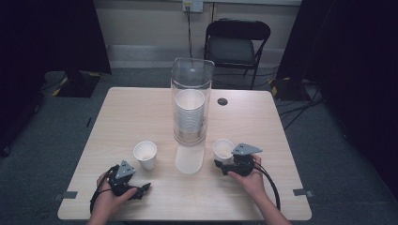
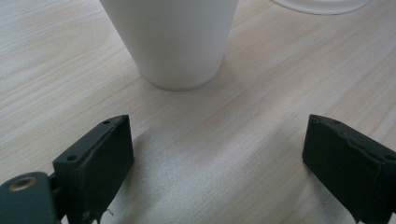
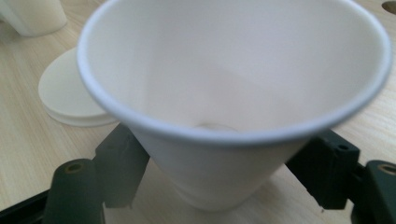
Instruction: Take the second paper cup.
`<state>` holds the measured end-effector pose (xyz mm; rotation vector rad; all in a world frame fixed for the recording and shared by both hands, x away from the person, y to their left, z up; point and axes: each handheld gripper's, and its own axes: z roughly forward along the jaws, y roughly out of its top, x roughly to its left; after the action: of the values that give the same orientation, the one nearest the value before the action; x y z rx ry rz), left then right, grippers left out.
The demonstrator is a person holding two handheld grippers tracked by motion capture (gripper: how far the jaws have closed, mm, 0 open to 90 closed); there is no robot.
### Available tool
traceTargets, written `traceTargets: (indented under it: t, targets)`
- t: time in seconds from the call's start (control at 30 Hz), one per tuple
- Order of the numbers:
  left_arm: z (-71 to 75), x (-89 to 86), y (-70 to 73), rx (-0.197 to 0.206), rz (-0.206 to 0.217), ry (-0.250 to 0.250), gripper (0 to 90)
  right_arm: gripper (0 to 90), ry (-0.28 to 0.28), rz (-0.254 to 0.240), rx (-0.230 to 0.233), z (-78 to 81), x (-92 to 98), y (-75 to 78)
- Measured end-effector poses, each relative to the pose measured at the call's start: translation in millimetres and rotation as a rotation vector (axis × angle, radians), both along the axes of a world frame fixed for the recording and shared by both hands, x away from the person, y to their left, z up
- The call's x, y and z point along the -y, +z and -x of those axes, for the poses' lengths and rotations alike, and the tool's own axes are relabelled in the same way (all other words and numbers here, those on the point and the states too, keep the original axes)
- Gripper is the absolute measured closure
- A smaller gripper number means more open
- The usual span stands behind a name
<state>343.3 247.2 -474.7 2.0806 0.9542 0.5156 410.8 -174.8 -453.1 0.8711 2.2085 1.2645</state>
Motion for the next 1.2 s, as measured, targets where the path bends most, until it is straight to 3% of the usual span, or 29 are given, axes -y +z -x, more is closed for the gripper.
traceTargets:
  t: [0.3,0.8,1.03,1.2]
  targets:
    - [0.0,0.0,0.0,0.0,0.0,0.0,8.2,16.4,-0.019,0.011,-0.007,8.1,15.1,1.9]
    - [0.0,0.0,0.0,0.0,0.0,0.0,8.2,15.0,-0.017,0.005,-0.012,20.8,39.0,11.6]
    - [0.0,0.0,0.0,0.0,0.0,0.0,8.2,14.9,-0.01,0.028,-0.025,28.6,46.9,12.7]
    - [-0.1,-0.1,0.1,0.0,-0.002,-0.001,8.2,14.8,-0.007,0.012,-0.028,33.1,54.9,13.5]
